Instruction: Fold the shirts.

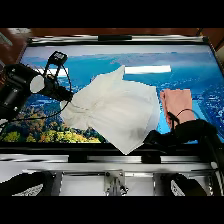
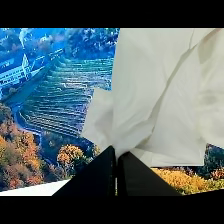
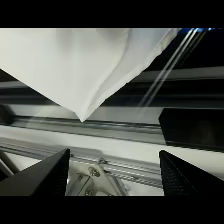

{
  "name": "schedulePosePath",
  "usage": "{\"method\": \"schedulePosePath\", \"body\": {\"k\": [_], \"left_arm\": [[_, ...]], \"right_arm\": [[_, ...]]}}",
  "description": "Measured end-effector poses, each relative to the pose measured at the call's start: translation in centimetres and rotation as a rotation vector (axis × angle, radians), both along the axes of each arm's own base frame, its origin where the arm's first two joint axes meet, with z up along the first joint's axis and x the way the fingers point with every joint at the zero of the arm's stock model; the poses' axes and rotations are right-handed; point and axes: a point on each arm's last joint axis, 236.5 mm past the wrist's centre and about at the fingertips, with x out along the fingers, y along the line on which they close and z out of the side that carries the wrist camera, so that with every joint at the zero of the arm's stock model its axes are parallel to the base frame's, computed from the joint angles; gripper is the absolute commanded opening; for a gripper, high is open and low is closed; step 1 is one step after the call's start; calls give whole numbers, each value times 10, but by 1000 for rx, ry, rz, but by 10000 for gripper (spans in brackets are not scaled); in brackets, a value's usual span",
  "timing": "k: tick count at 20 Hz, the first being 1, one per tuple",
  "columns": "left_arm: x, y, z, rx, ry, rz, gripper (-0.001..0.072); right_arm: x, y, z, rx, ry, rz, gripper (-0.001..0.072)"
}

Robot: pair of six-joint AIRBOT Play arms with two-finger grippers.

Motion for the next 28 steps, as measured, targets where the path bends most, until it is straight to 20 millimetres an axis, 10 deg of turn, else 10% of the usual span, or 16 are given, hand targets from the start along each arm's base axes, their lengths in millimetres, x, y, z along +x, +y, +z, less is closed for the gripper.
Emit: {"method": "schedulePosePath", "body": {"k": [11, 22, 23, 26, 28], "left_arm": [[-1, 0, 0, 1, 3, 1, 28], [-3, -5, -1, -22, 13, -3, 28], [-3, -5, -1, -23, 14, -3, 28], [-3, -6, -2, -26, 15, -3, 28], [-3, -6, -2, -26, 16, -3, 28]], "right_arm": [[-14, 65, -45, 9, -11, -4, 667], [-13, 85, -60, 22, 12, -28, 638], [-14, 89, -62, 23, 18, -29, 586], [-12, 96, -71, 10, 11, -46, 134], [-5, 99, -73, 6, -11, -69, 47]]}}
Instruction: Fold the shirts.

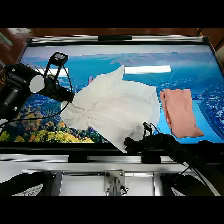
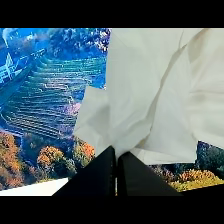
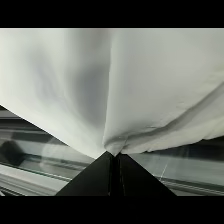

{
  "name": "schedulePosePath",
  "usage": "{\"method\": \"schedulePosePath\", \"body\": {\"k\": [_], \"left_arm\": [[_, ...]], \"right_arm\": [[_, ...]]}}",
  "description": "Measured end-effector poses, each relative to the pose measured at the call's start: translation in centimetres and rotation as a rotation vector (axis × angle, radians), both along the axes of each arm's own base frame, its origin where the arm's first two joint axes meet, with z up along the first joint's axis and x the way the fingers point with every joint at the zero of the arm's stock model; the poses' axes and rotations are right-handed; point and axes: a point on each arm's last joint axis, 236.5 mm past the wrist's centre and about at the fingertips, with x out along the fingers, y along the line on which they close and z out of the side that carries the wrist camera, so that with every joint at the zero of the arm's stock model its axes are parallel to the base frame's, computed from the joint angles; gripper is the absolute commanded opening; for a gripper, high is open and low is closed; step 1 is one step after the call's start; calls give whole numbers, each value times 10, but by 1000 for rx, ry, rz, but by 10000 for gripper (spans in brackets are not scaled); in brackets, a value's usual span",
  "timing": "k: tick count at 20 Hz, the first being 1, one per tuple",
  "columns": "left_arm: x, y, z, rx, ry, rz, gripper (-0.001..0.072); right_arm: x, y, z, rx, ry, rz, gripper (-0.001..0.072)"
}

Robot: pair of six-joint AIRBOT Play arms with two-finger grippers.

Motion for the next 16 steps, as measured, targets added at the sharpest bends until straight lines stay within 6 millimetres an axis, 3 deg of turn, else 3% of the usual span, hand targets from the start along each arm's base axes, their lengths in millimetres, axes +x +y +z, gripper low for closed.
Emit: {"method": "schedulePosePath", "body": {"k": [2, 4, 6, 8, 10, 12, 14, 15, 16], "left_arm": [[0, 0, 1, 2, -1, -5, 28], [2, -1, 6, 3, -13, -19, 28], [7, -3, 23, -5, -54, -37, 28], [15, -2, 59, -20, -141, -43, 28], [22, 3, 117, -58, -276, -33, 29], [21, 16, 191, -115, -444, -4, 29], [4, 34, 274, -213, -639, 50, 29], [-11, 44, 313, -273, -740, 78, 28], [-30, 53, 353, -347, -854, 98, 29]], "right_arm": [[12, 5, 6, 2, -42, 5, 47], [30, 10, 26, 3, -129, 49, 46], [54, 13, 61, -12, -272, 123, 46], [83, 7, 118, -61, -468, 207, 46], [117, -15, 199, -149, -714, 236, 46], [143, -53, 306, -255, -1002, 176, 47], [141, -93, 422, -313, -1283, 57, 47], [130, -109, 482, -315, -1434, -6, 47], [115, -123, 528, -312, -1551, -59, 46]]}}
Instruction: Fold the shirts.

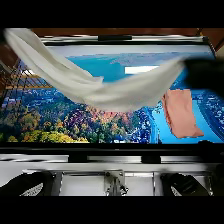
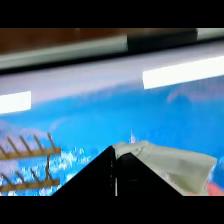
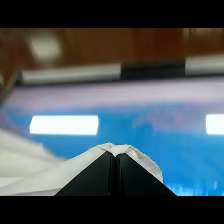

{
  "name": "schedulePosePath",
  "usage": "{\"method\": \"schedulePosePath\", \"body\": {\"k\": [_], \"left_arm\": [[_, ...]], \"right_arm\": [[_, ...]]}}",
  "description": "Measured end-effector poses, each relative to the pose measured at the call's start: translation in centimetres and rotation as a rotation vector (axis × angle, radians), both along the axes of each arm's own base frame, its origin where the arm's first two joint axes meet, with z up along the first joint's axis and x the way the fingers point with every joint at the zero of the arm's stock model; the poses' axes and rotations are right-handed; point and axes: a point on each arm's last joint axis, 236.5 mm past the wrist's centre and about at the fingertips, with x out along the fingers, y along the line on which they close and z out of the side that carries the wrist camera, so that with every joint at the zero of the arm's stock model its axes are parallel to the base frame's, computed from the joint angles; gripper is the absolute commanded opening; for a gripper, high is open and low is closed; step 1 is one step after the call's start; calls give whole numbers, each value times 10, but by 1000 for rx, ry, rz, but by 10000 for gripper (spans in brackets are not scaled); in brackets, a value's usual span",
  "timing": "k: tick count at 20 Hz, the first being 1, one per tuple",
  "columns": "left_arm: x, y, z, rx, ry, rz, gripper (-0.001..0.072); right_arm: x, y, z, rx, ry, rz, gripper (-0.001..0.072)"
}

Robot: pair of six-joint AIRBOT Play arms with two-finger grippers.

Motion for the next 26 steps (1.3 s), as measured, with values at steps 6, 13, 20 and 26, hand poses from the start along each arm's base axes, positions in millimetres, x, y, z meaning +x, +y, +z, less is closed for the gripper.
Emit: {"method": "schedulePosePath", "body": {"k": [6, 13, 20, 26], "left_arm": [[-136, 31, 145, -289, -524, -104, 28], [-153, 53, 106, -189, -408, -35, 27], [-61, 32, -80, 55, 120, 23, 28], [36, 32, -219, 135, 358, 104, 28]], "right_arm": [[-74, -42, 135, 110, -388, -29, 47], [-52, -40, 91, 52, -182, -52, 47], [45, -33, -105, -304, 443, -199, 48], [151, 9, -212, -427, 542, -211, 48]]}}
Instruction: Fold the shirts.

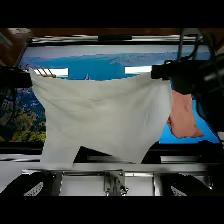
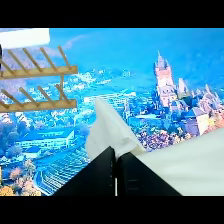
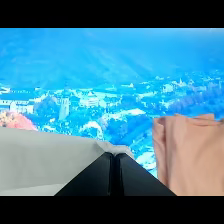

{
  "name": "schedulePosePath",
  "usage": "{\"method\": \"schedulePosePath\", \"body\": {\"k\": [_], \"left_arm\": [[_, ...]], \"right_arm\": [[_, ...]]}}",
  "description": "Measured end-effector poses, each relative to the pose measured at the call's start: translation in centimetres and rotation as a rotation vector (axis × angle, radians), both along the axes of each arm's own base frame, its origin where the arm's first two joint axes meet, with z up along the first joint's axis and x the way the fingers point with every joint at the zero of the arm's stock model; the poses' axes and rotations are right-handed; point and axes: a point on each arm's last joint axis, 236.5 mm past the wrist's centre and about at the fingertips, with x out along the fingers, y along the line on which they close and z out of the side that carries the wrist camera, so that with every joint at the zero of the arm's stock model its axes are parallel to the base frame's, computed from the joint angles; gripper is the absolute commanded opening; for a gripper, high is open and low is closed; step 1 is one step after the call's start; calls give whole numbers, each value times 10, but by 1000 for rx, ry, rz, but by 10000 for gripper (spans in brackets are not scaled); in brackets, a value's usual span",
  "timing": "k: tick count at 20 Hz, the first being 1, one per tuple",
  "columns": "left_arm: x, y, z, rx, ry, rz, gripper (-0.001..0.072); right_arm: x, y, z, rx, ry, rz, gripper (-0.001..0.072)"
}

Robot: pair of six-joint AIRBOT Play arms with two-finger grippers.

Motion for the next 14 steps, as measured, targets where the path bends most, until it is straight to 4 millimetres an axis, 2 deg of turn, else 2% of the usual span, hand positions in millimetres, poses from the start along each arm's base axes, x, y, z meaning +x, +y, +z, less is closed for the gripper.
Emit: {"method": "schedulePosePath", "body": {"k": [3, 6, 8, 11, 12, 13, 14], "left_arm": [[43, 8, -50, 7, 64, 41, 28], [74, 4, -93, -9, 109, 40, 29], [90, -2, -120, -45, 137, 48, 29], [101, -10, -158, -111, 202, 76, 30], [101, -13, -170, -133, 229, 86, 92], [100, -15, -178, -144, 255, 92, 327], [98, -16, -185, -152, 283, 97, 520]], "right_arm": [[44, 23, -35, 16, -32, 15, 47], [80, 35, -68, 95, -60, -11, 47], [95, 35, -94, 171, -38, -59, 48], [104, 38, -137, 297, 43, -127, 60], [105, 41, -148, 335, 68, -143, 182], [105, 44, -156, 366, 88, -157, 442], [105, 45, -161, 393, 105, -168, 547]]}}
